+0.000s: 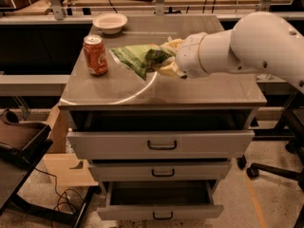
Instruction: Move green jalapeno chip bag near coke can
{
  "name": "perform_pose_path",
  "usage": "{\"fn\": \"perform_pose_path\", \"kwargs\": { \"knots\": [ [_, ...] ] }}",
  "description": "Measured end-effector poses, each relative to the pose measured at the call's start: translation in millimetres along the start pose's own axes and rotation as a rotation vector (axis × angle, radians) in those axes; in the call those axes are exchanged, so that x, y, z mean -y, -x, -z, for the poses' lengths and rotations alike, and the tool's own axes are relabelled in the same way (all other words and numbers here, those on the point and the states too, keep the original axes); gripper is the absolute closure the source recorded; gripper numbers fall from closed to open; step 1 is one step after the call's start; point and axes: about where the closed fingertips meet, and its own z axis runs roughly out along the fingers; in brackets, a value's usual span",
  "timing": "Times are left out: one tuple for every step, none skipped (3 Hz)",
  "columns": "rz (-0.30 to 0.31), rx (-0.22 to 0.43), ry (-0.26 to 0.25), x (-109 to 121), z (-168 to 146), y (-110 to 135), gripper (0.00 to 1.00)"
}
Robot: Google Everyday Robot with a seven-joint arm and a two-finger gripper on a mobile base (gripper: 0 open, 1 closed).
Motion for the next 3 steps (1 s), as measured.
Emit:
{"fn": "perform_pose_path", "kwargs": {
  "knots": [
    [0.011, 0.043, 0.067, -9.1, -23.7, 4.5, 1.00],
    [0.012, 0.079, 0.120, -17.2, -41.7, 8.2, 1.00],
    [0.010, 0.104, 0.160, -24.8, -61.5, 9.0, 0.99]
  ]
}}
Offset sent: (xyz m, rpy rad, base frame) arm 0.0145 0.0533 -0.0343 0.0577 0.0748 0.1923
